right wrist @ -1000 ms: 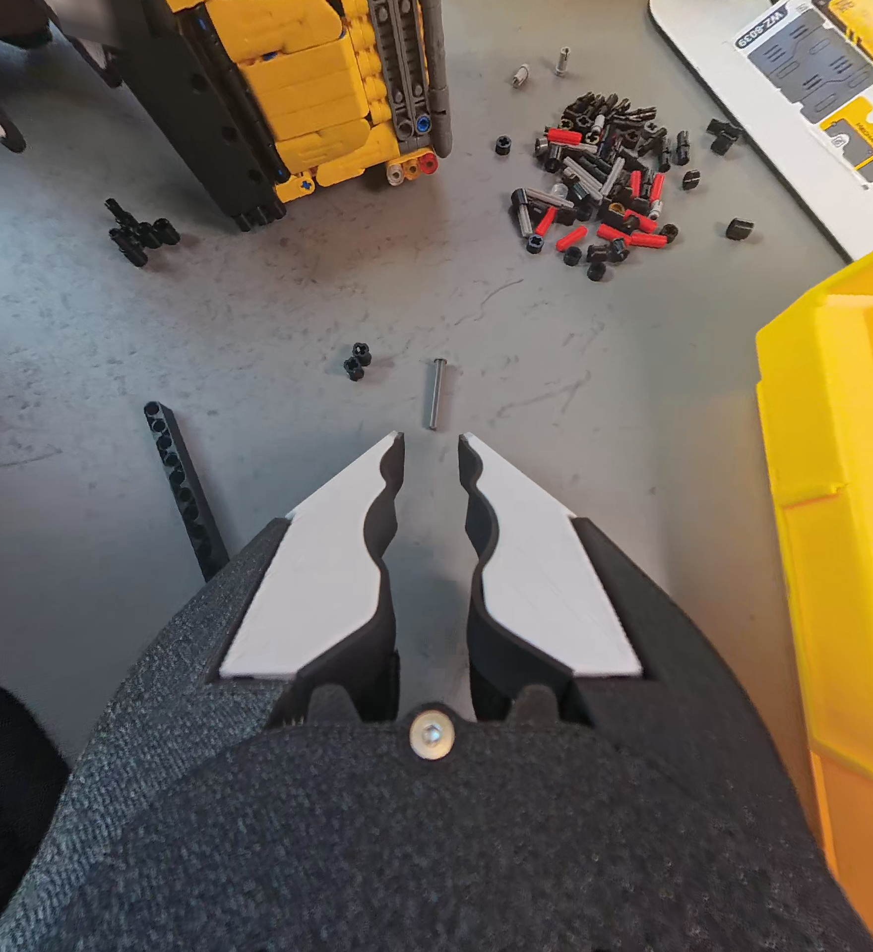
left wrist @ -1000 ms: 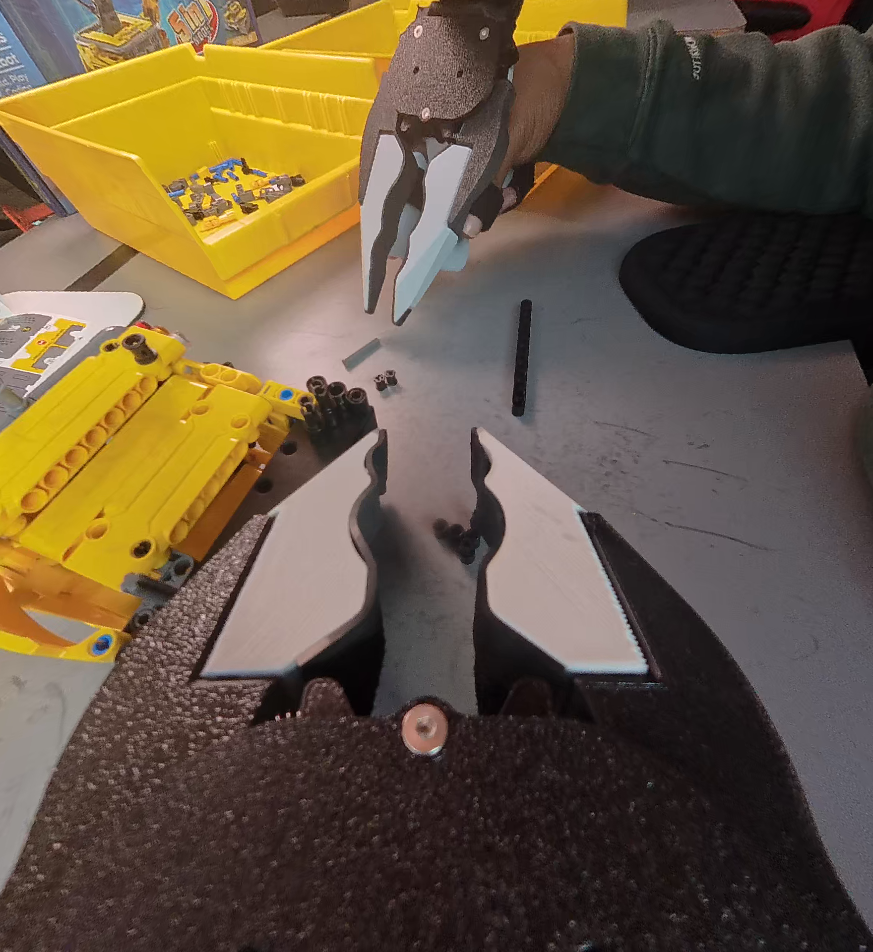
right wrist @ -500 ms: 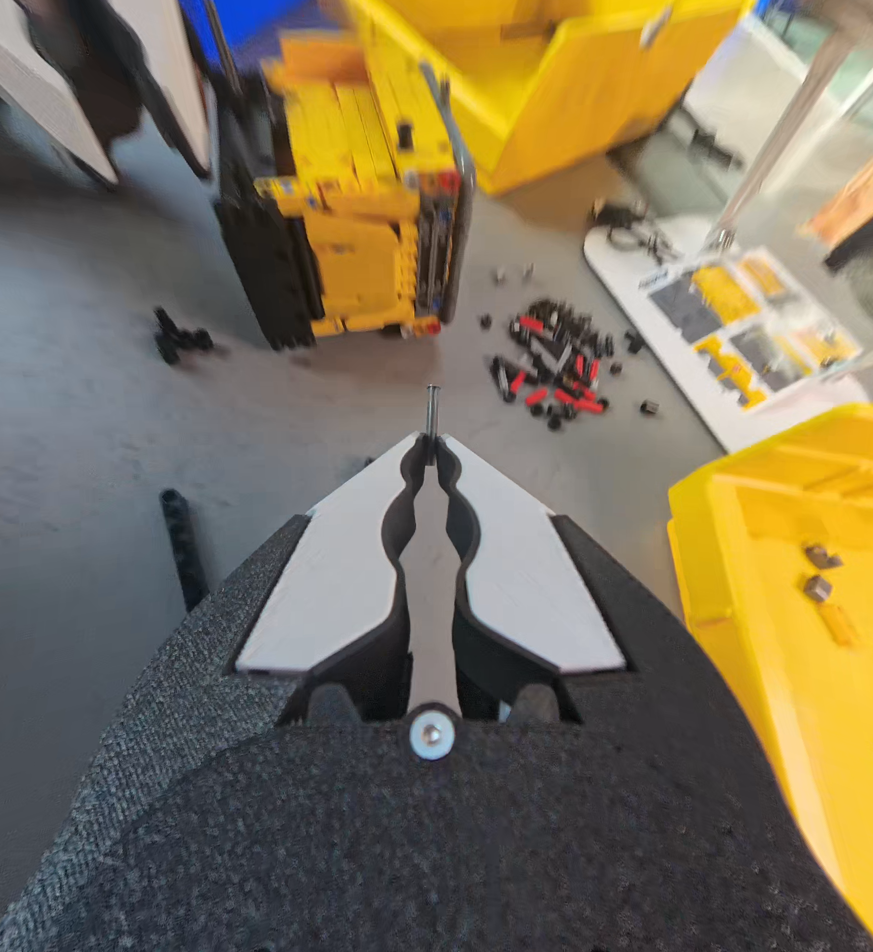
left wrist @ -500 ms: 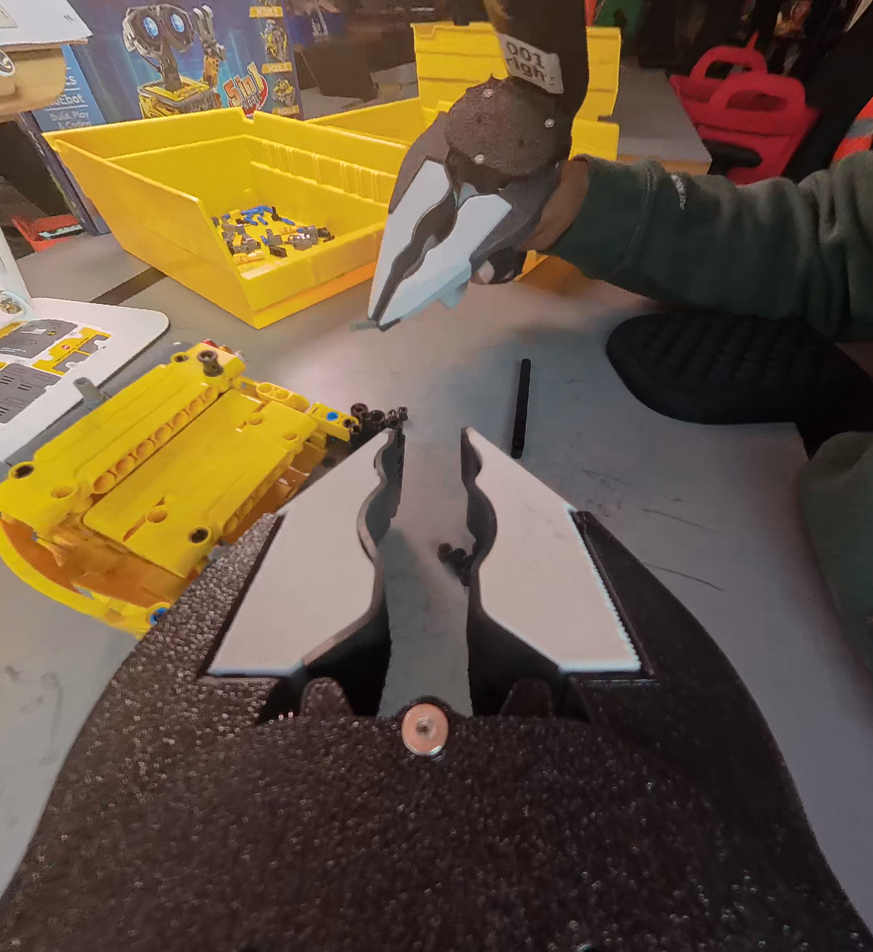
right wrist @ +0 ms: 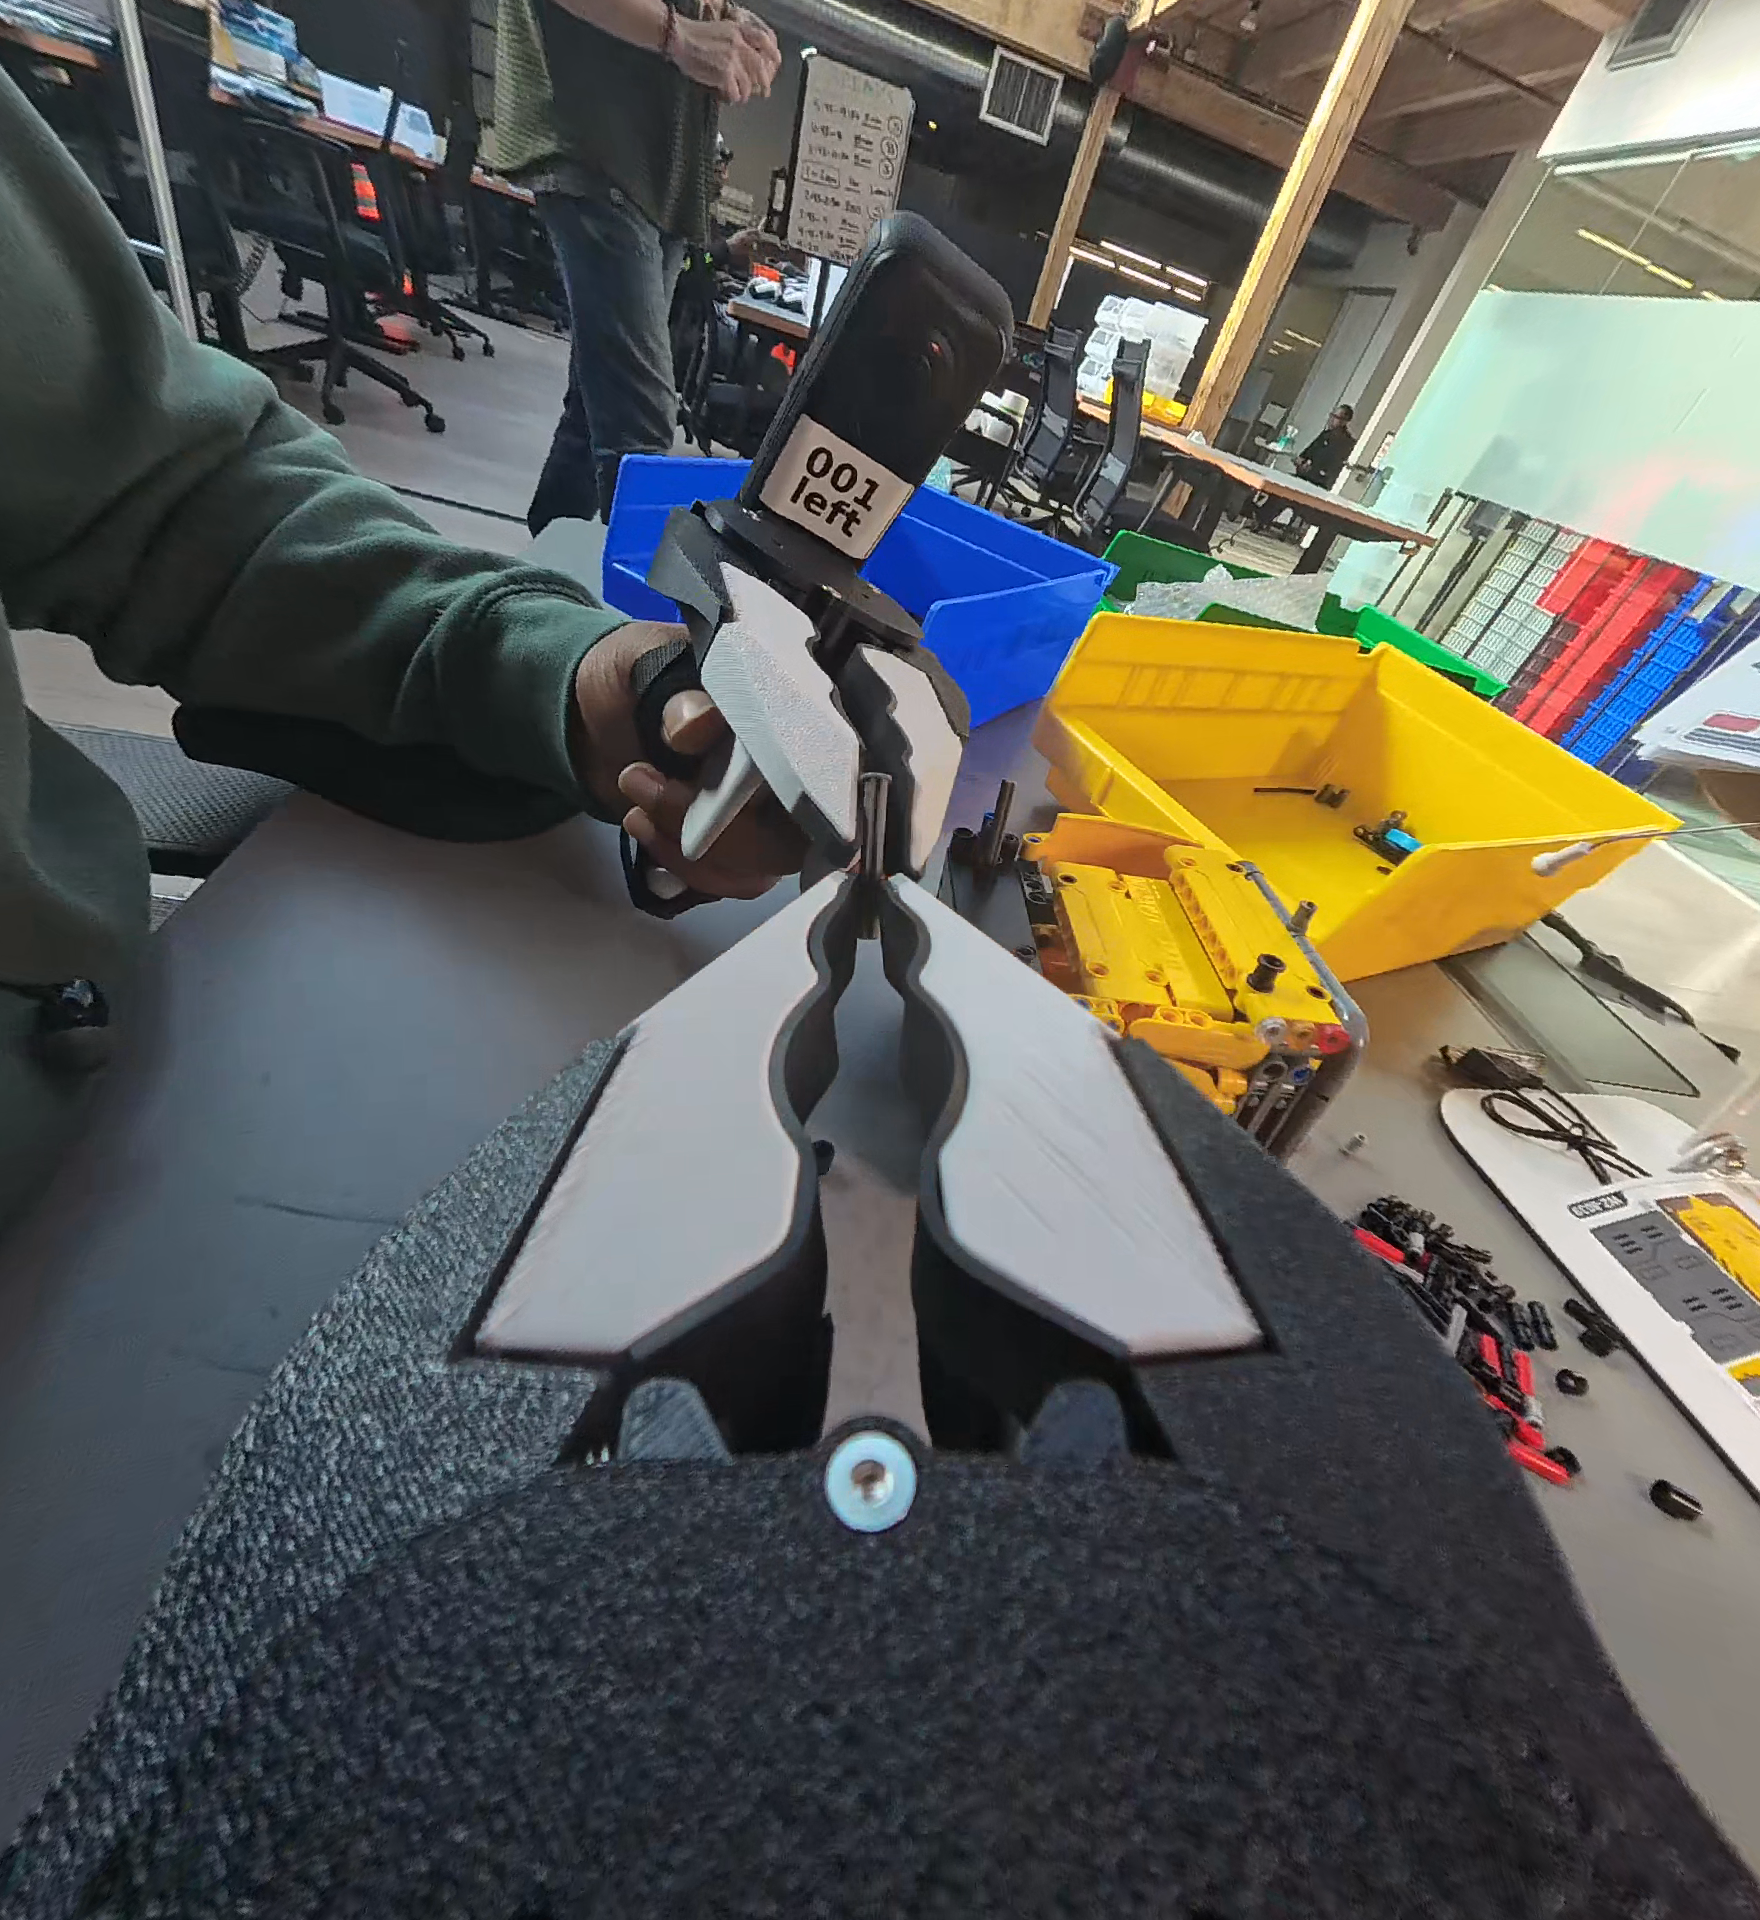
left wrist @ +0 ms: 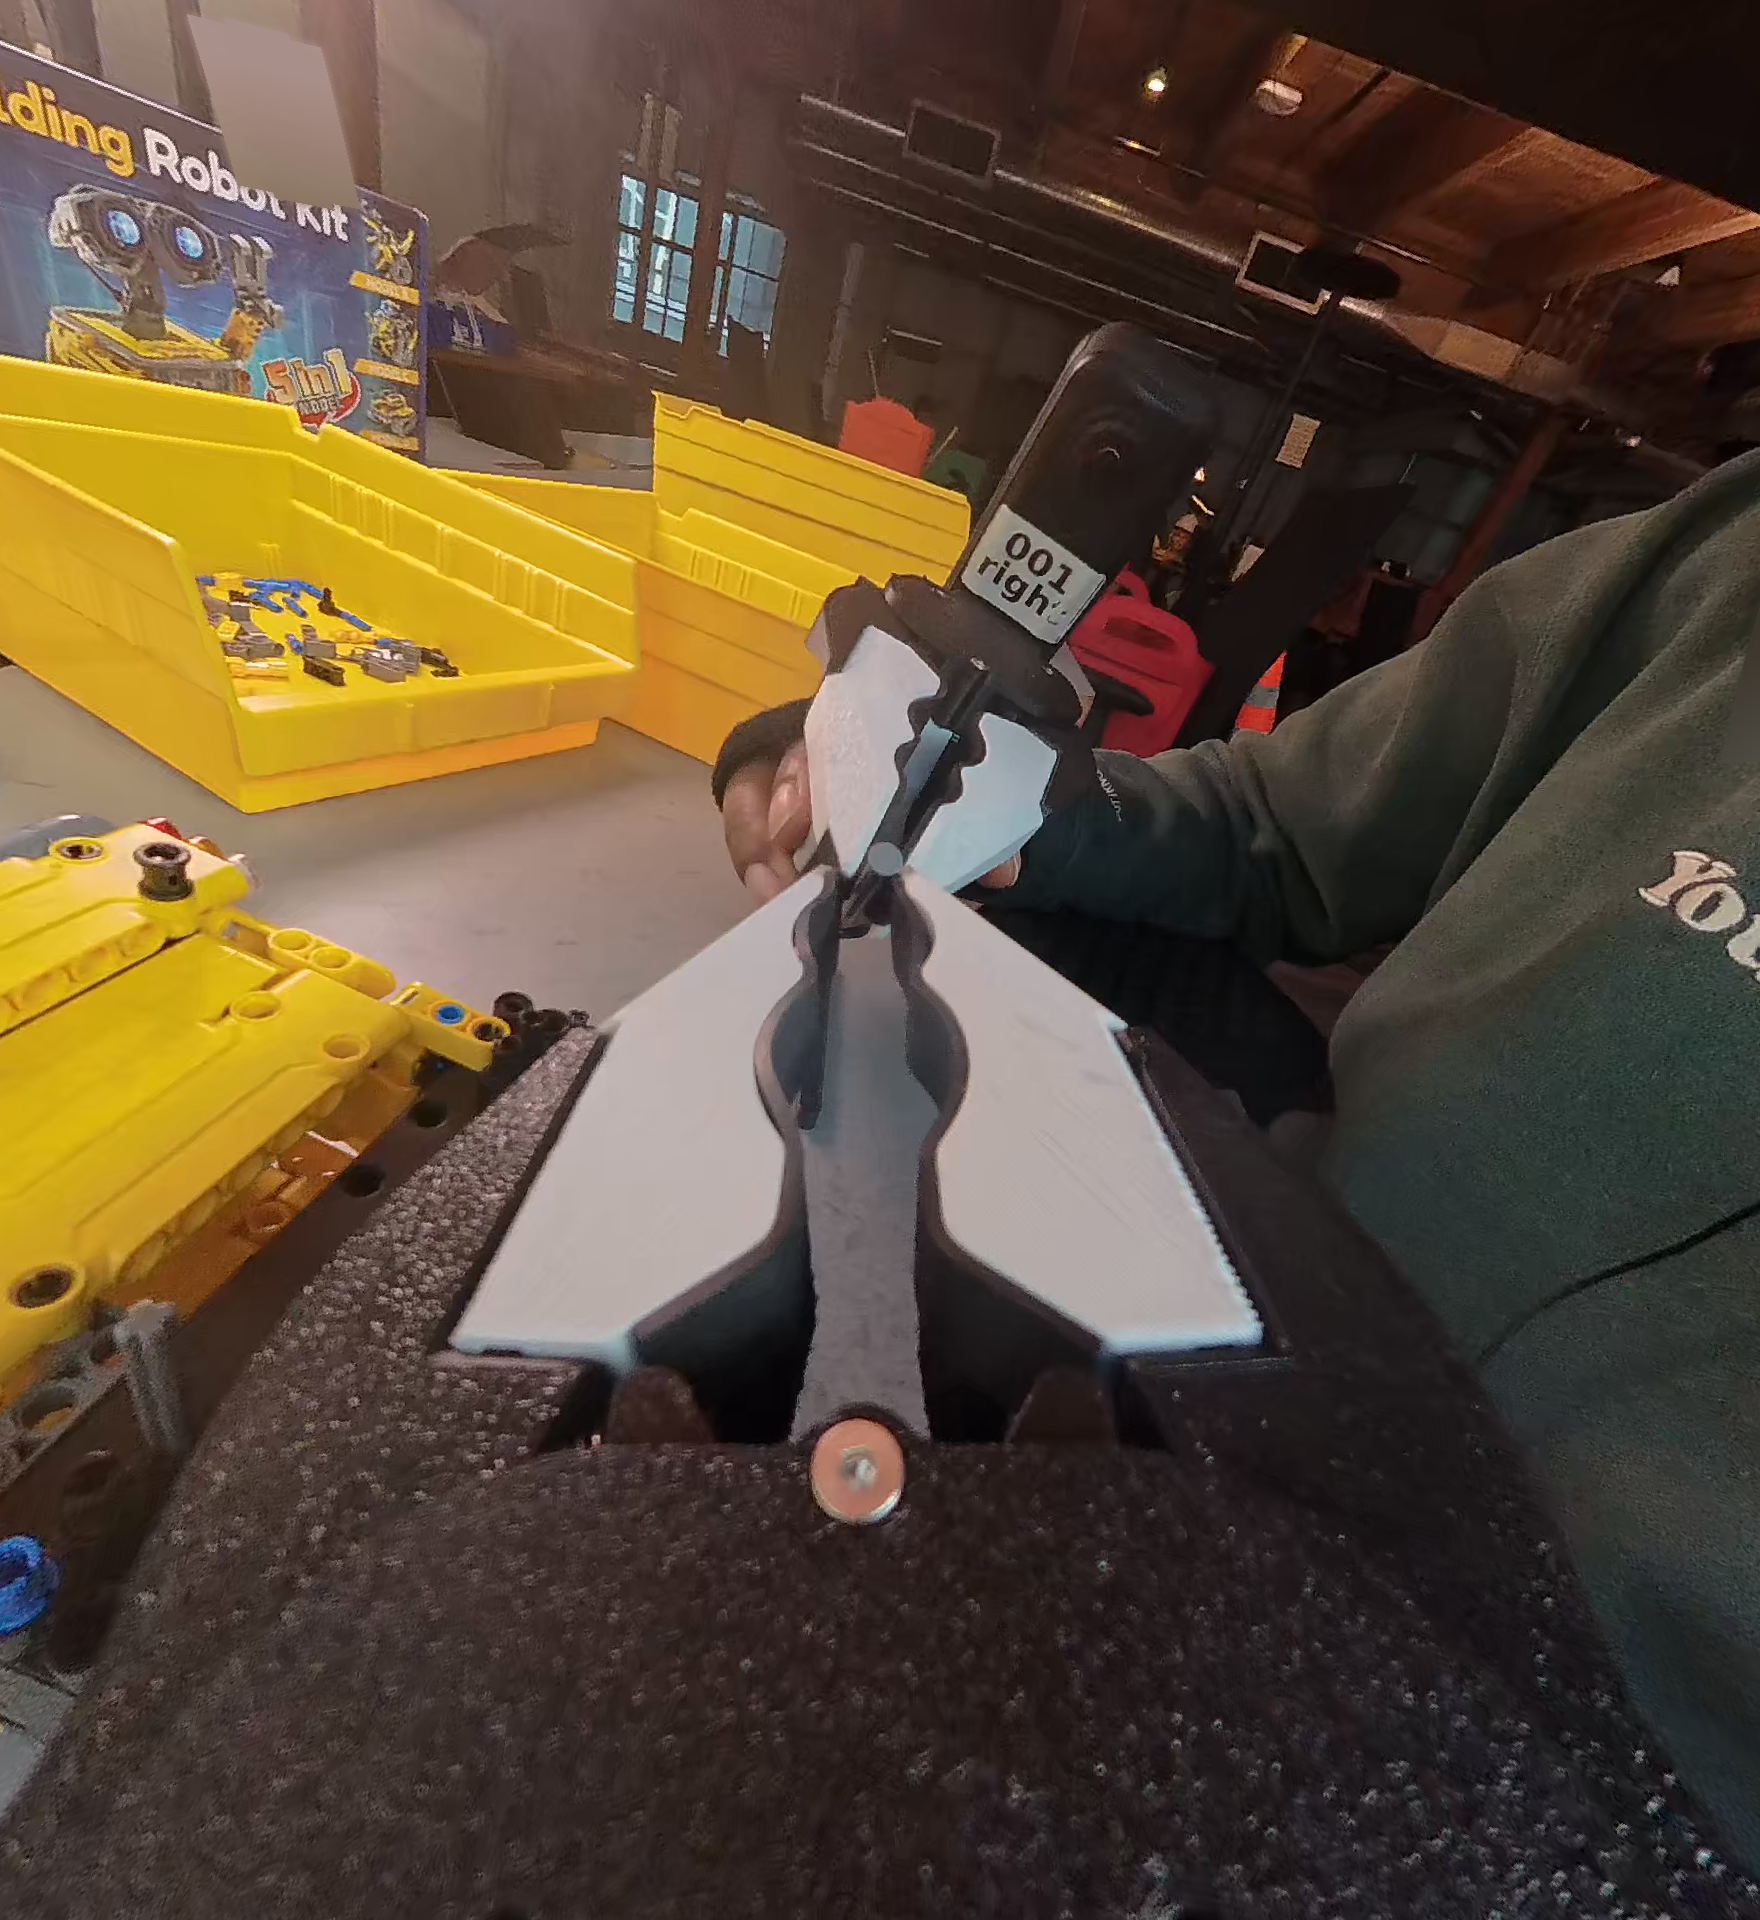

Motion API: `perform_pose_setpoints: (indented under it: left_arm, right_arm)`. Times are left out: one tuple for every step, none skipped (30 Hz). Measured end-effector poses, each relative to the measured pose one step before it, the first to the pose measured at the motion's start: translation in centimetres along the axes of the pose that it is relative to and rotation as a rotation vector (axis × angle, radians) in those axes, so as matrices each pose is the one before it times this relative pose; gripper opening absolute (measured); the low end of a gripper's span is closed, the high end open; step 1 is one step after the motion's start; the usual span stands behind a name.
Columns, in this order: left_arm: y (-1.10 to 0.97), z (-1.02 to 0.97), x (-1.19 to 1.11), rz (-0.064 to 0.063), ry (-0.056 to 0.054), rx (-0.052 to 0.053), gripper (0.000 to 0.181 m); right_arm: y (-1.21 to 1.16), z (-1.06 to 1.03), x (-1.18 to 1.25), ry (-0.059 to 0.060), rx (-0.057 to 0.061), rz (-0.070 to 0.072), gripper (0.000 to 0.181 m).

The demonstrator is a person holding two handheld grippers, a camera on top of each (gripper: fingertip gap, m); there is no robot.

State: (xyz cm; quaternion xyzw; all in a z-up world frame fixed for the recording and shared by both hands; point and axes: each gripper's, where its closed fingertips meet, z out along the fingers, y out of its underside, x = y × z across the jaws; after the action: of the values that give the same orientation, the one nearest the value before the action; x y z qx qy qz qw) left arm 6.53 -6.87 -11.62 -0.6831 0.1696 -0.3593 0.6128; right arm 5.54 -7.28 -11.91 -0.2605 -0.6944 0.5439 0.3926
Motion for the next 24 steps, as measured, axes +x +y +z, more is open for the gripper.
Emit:
perform_pose_setpoints:
  left_arm:
    - [0.014,0.005,-0.027,0.0046,-0.0039,-0.0013,0.007]
    - [0.002,-0.01,-0.038,0.0027,-0.0031,-0.0004,0.005]
    - [0.019,-0.019,-0.044,0.0009,-0.0025,-0.0007,0.004]
    - [0.077,-0.009,-0.091,-0.0002,-0.0039,-0.0033,0.004]
    - [0.127,0.002,-0.148,-0.0017,-0.0062,-0.0069,0.004]
    - [0.178,0.031,-0.161,-0.0029,-0.0069,-0.0109,0.003]
    - [0.22,0.04,-0.152,-0.0022,-0.0067,-0.0146,0.003]
    - [0.258,0.048,-0.16,0.001,-0.0087,-0.0182,0.003]
    - [0.269,0.046,-0.213,0.007,-0.0155,-0.0214,0.003]
    - [0.336,0.029,-0.366,0.0211,-0.0299,-0.028,0.003]
    - [0.493,0.007,-0.489,0.0427,-0.0434,-0.0402,0.003]
    - [0.675,0.04,-0.501,0.0573,-0.0497,-0.0513,0.003]
    - [0.688,0.131,-0.314,0.0563,-0.0427,-0.0515,0.003]
    - [0.568,0.224,-0.016,0.0421,-0.0249,-0.0414,0.003]
    - [0.387,0.301,0.216,0.0237,-0.0075,-0.0289,0.003]
    - [0.237,0.316,0.341,0.0125,0.004,-0.019,0.003]
    - [0.126,0.237,0.356,0.012,0.0088,-0.0121,0.003]
    - [0.109,0.176,0.267,0.0151,0.0052,-0.011,0.003]
    - [0.262,0.107,0.088,0.0204,-0.0031,-0.0171,0.003]
    - [0.258,0.066,0.067,0.017,-0.002,-0.0136,0.003]
    - [0.119,0.04,0.129,0.006,0.0041,-0.0054,0.003]
    - [0.038,0.011,0.106,0.0028,0.004,-0.0025,0.004]
    - [0.028,-0.001,0.022,0.0053,-0.0006,-0.003,0.004]
    - [0.041,0.014,0.038,0.0064,0.0003,-0.004,0.004]
  right_arm:
    - [0.043,0.009,0.022,-0.0002,0.0001,0.0042,0.003]
    - [0.013,0.005,-0.026,-0.0026,0.0013,0.0039,0.003]
    - [0.057,0.021,-0.041,-0.0027,-0.0008,0.0044,0.003]
    - [0.113,0.035,-0.017,-0.0016,-0.005,0.0042,0.003]
    - [0.208,0.042,0.055,0.0023,-0.0098,0.0028,0.003]
    - [0.258,0.03,0.038,0.0028,-0.0124,-0.0028,0.003]
    - [0.278,0.023,0.0,0.001,-0.0147,-0.0051,0.004]
    - [0.33,0.019,-0.017,-0.0019,-0.0206,-0.0036,0.004]
    - [0.326,-0.015,-0.046,-0.0067,-0.0217,-0.0033,0.006]
    - [0.05,-0.097,-0.032,-0.0068,-0.0052,0.001,0.008]
    - [-0.231,-0.185,0.1,-0.0004,0.0102,0.0125,0.01]
    - [-0.222,-0.171,0.091,-0.0043,0.0067,0.0203,0.011]
    - [0.008,-0.066,0.021,-0.0082,-0.0088,0.0203,0.014]
    - [0.271,0.093,-0.003,-0.0043,-0.0224,0.0118,0.017]
    - [0.38,0.201,-0.083,-0.0008,-0.0221,-0.0011,0.017]
    - [0.431,0.287,-0.302,-0.0088,-0.0198,-0.0071,0.017]
    - [0.601,0.343,-0.309,-0.0103,-0.0313,-0.0056,0.016]
    - [0.627,0.304,-0.227,-0.0062,-0.0339,-0.0077,0.013]
    - [0.303,0.128,-0.116,-0.0037,-0.0131,-0.0044,0.013]
    - [0.18,0.024,-0.058,-0.0071,-0.0085,0.0039,0.011]
    - [0.081,-0.023,-0.089,-0.0129,-0.0034,0.0111,0.01]
    - [0.01,-0.028,-0.055,-0.0089,0.0013,0.0089,0.008]
    - [0.023,-0.048,0.057,0.0004,0.0016,0.0023,0.007]
    - [0.05,-0.041,0.103,0.0036,-0.001,0.0018,0.003]
